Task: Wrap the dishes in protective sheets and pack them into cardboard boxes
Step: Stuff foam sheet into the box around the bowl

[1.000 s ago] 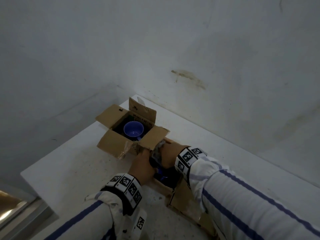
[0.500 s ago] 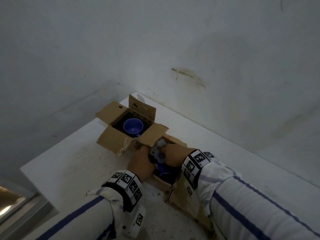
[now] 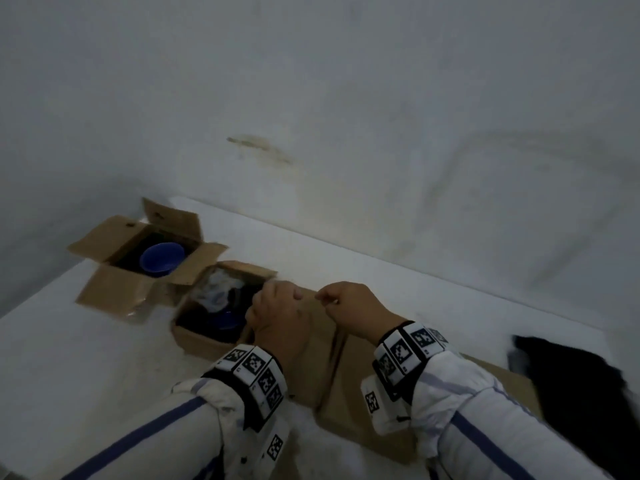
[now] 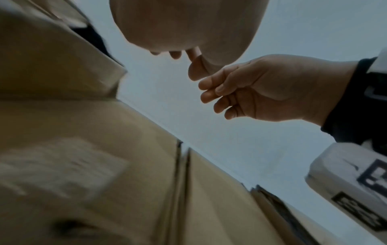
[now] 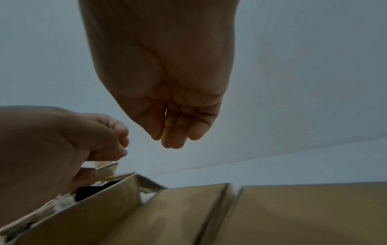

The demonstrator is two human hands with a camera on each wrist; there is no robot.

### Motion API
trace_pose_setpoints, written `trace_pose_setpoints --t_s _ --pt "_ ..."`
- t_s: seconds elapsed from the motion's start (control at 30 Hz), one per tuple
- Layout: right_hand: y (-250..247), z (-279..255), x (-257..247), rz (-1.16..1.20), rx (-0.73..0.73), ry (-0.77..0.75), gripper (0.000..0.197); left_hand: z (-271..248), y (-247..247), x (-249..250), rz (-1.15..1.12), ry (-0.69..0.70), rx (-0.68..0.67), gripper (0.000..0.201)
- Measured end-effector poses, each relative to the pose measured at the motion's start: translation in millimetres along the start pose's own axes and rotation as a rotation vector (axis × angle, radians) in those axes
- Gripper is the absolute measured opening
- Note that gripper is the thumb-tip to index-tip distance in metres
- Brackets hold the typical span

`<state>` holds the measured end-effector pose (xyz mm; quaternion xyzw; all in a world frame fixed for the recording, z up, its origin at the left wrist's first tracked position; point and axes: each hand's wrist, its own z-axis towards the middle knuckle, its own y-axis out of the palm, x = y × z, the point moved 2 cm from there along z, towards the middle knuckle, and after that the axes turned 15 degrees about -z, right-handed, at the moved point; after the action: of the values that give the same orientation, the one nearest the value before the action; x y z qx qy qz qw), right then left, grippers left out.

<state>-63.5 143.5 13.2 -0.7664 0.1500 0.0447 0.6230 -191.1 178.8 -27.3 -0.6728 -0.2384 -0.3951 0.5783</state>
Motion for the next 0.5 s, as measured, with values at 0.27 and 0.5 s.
trace_pose_setpoints --t_s 0.27,0.5 --pt "-1.1 -118.7 174.4 0.064 0.136 0.432 0.032 -58.0 146.1 102.3 -0.046 0.149 -0.305 0.028" --pt "34.2 -202.7 291.1 -0.067 -0.045 0.882 0.030 -99.0 225.8 142.3 -0.028 0.211 -0.524 0.029"
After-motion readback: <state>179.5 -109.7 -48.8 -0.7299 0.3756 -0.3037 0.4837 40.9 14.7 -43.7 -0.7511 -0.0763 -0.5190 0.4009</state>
